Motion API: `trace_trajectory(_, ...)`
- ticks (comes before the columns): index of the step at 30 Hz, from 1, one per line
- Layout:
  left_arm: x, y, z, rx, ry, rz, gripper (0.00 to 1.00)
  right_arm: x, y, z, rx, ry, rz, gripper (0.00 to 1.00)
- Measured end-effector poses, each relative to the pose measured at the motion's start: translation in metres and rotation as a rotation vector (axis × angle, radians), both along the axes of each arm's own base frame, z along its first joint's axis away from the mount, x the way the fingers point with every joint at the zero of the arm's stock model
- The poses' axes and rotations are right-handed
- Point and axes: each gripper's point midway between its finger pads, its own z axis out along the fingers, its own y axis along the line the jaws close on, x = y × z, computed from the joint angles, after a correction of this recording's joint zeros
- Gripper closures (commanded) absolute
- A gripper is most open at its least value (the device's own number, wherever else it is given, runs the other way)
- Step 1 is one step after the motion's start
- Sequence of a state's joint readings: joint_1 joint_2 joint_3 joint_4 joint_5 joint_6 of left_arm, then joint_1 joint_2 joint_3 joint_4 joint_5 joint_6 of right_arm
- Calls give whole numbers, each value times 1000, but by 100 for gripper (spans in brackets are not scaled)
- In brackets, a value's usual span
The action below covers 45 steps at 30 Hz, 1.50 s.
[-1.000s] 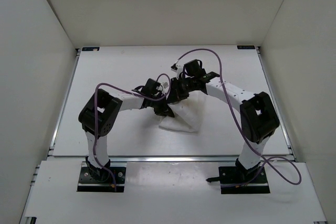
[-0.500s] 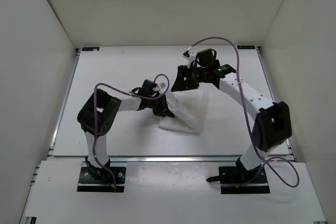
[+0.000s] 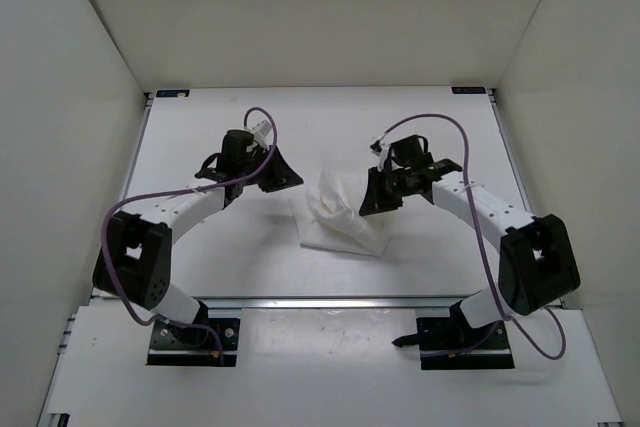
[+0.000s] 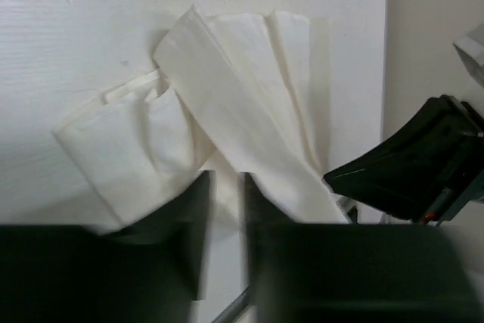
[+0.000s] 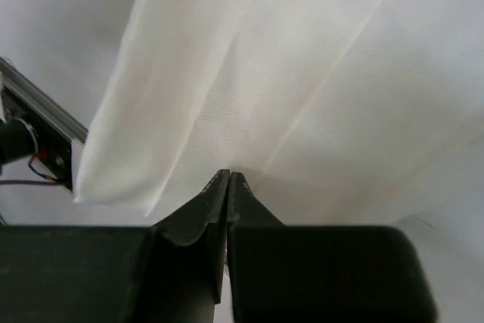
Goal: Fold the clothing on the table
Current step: Fold the skirt
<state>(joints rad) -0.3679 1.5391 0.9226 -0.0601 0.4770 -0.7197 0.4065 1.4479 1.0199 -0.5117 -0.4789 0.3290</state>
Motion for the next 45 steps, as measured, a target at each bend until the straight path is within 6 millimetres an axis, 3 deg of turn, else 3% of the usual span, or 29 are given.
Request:
trace_trajectory(2, -2, 6, 1, 22, -17, 14, 94, -7, 6, -13, -18, 36, 28, 100)
trace_trajectory(4, -10, 9, -12, 53, 5, 18, 100, -11, 13, -21, -25, 50, 61, 100)
trace_trajectory(10, -47, 11, -75, 171, 185, -27, 100, -7, 39, -30, -32, 69, 148, 100)
trace_trajectory(14, -57, 10, -95, 202, 245, -55, 100, -2, 72, -27, -32, 40, 247, 99)
trace_trajectory(18, -62, 9, -102, 212, 270, -66, 100, -10, 95, -27, -17, 35, 344, 100)
trace_trajectory(29, -50, 20, -97, 182, 265, -30, 99, -30, 104, -63, -3, 208, 464, 100)
trace_trajectory(36, -36, 30, -70, 135, 225, 3, 96, -33, 104, -65, -9, 242, 474, 100)
trace_trajectory(41, -26, -1, -23, 50, 126, -96, 94, 6, 105, -26, 44, 150, 378, 97)
trace_trajectory(45, -36, -36, 10, 6, 34, -209, 96, 58, 66, 35, 108, -9, 204, 96)
